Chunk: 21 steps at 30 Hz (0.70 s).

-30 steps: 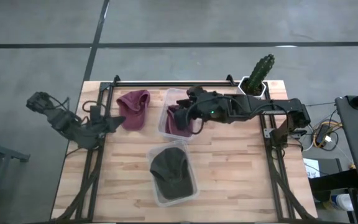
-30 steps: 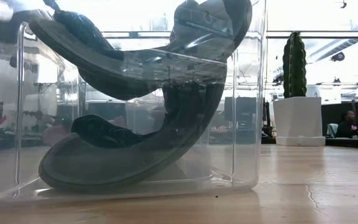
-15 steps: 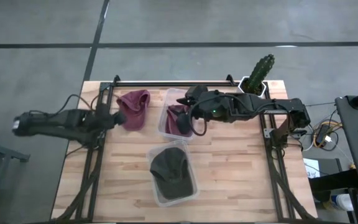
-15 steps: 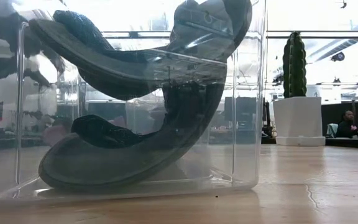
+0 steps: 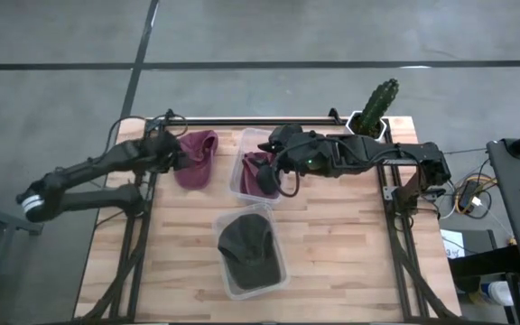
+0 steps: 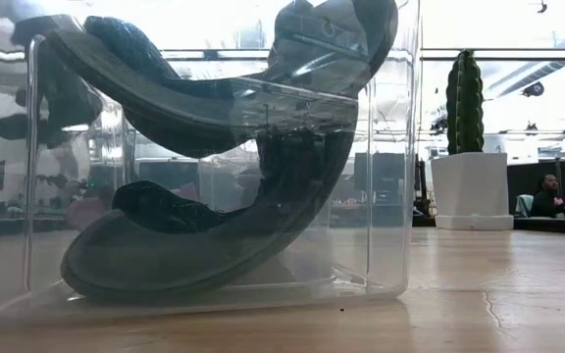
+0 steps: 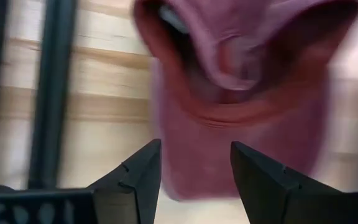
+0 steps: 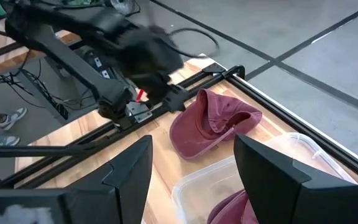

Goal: Pick & Place hat
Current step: Put the red cap into the top transparent bin

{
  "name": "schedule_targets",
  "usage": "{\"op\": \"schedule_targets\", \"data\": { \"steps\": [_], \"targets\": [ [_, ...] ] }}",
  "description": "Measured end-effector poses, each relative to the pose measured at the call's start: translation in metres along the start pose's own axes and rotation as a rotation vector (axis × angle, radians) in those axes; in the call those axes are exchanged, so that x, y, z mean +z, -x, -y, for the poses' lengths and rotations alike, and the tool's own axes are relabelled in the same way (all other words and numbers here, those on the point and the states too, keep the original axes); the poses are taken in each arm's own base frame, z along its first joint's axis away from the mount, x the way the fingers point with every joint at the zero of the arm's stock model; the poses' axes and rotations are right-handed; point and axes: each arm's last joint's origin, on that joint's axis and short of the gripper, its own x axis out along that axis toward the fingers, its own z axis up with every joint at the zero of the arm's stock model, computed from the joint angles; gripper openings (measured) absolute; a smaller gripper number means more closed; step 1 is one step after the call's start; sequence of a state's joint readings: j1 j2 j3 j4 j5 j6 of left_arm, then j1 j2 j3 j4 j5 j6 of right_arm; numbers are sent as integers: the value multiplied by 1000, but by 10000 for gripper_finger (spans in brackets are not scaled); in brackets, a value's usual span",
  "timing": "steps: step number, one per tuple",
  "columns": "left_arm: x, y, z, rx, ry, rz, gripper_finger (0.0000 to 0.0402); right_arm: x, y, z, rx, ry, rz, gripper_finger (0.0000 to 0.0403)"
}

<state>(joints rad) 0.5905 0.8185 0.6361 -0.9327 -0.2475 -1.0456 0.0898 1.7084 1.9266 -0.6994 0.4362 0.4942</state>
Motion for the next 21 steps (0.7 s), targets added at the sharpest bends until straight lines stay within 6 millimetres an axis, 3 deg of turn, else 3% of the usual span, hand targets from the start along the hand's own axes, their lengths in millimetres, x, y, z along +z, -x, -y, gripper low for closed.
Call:
{"op": "schedule_targets", "data": {
  "steps": [6,11,21],
  "targets": [
    [16,-18,-5,111,-15,-30,184,0,0,0,1,-3,1,219],
    [26,-32,-2,101,-24,-57,184,0,1,0,2,-4,1,219],
    [25,-60,3,193,-72,-164,184,4,2,-1,-1,-11,20,219]
  ]
}}
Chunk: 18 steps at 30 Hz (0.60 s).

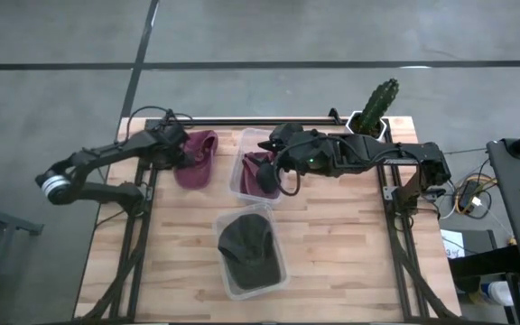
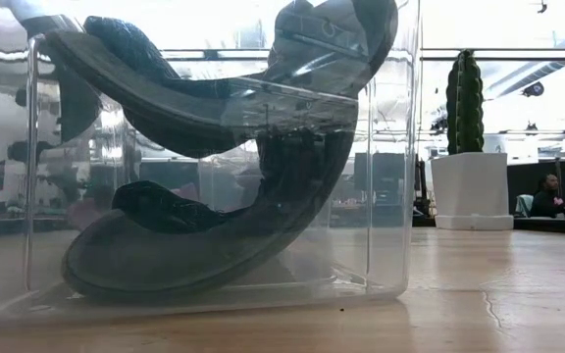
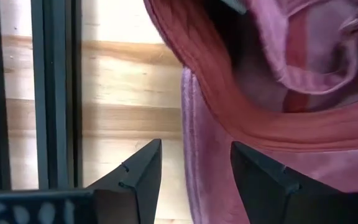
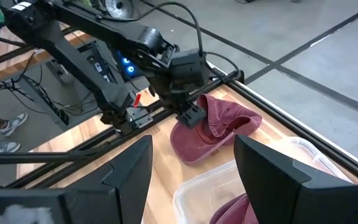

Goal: Pick & Place hat
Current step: Put the red cap into the top transparent bin

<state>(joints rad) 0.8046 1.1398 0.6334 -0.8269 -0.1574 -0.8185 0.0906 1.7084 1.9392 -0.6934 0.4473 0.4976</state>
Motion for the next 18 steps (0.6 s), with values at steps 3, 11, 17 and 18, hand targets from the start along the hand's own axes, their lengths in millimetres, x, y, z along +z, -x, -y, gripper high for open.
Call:
{"op": "schedule_targets", "data": {
  "steps": [3,11,17,18],
  "targets": [
    [0,-7,2,30,-16,-28,183,0,0,0,0,1,0,219],
    [-1,-16,4,54,-57,-89,95,1,-1,2,-8,1,4,219],
    [2,-8,3,-2,-71,-45,13,2,-2,3,-14,-2,7,219],
    [2,-5,3,-15,-78,-36,10,2,-2,4,-16,-3,8,219]
  ]
}}
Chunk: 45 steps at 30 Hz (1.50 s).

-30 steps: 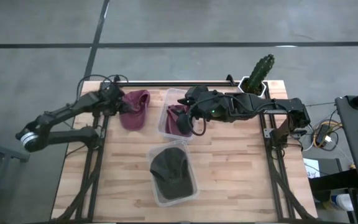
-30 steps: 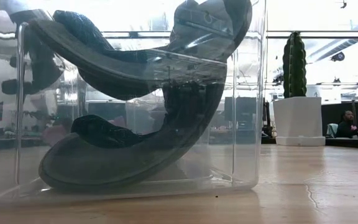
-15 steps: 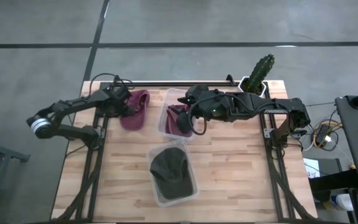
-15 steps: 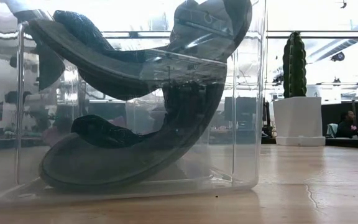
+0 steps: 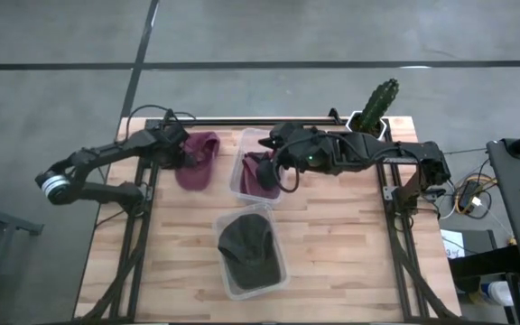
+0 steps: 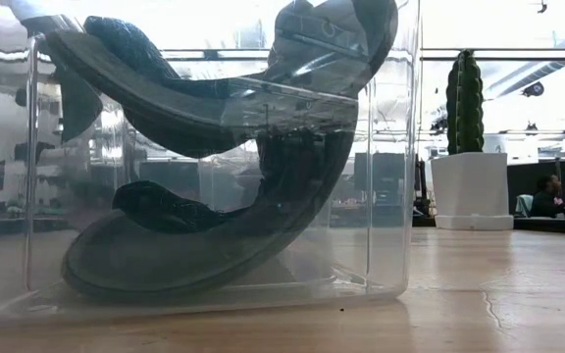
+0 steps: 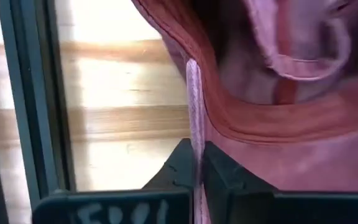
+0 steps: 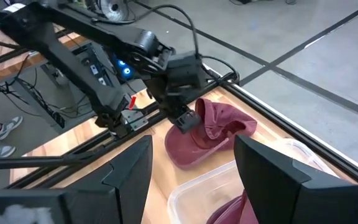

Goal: Pick & Place hat
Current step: Put the red cap into the top transparent bin

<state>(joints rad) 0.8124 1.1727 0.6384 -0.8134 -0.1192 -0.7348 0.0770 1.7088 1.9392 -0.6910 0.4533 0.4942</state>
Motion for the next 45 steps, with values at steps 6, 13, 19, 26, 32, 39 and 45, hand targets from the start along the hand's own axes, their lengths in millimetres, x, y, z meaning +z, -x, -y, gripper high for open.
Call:
{"op": "schedule_targets", "data": {
  "steps": [6,13,19,26,32,39,45],
  "targets": [
    [6,38,-4,-84,-2,159,7,2,-2,4,-14,-5,4,219],
    [10,89,-10,-205,21,326,6,5,-5,10,-32,-13,9,219],
    [10,129,-16,-315,54,451,6,7,-8,16,-49,-29,13,219],
    [9,171,-22,-465,87,580,6,10,-11,24,-77,-75,10,219],
    [10,191,-20,-669,122,611,6,15,-18,37,-103,-199,23,219],
    [10,193,-12,-795,110,554,6,14,-24,44,-123,-268,15,219],
    [7,189,2,-893,75,405,6,14,-24,45,-131,-283,19,219]
  ]
}}
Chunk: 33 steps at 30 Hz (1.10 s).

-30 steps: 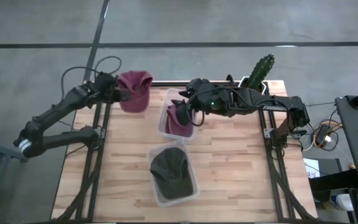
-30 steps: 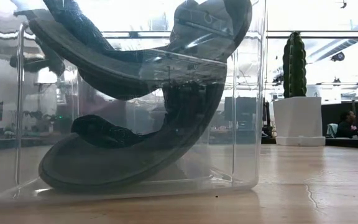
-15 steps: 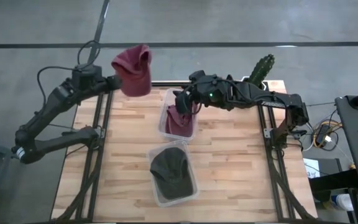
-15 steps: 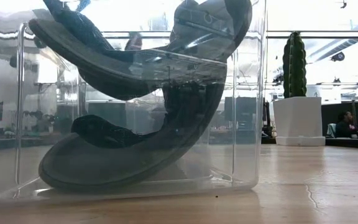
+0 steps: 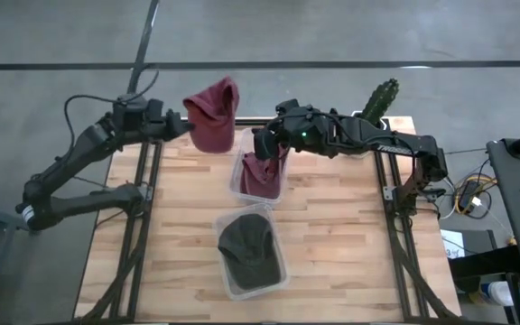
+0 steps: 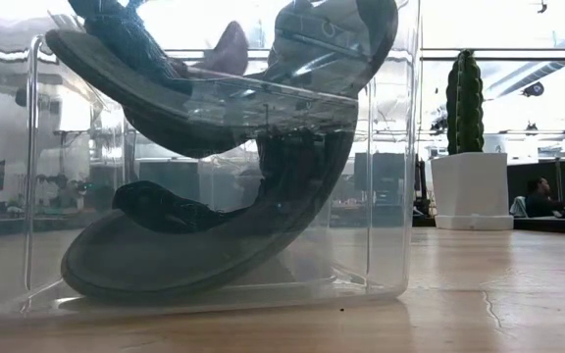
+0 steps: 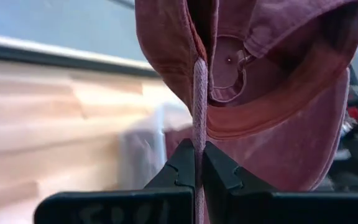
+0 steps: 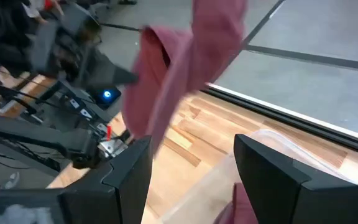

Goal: Pick & Place hat
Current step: Put the red cap into the top transparent bin

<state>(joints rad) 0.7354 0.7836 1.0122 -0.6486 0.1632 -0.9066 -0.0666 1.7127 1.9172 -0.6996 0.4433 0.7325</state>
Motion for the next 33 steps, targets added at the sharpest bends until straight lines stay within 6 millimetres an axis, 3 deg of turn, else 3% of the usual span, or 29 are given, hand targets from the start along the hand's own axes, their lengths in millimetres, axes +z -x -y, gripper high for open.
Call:
{"op": "schedule_targets", "data": {
  "steps": [7,16,25,33],
  "targets": [
    [-18,-20,12,-19,9,-141,6,8,9,-3,26,-11,27,219],
    [-43,-69,38,-89,5,-242,6,5,11,-6,33,1,18,219],
    [-61,-118,28,47,-20,-340,6,-1,24,-15,79,55,3,219],
    [-78,-142,21,130,3,-413,9,-3,26,-18,87,86,-3,219]
  ]
}}
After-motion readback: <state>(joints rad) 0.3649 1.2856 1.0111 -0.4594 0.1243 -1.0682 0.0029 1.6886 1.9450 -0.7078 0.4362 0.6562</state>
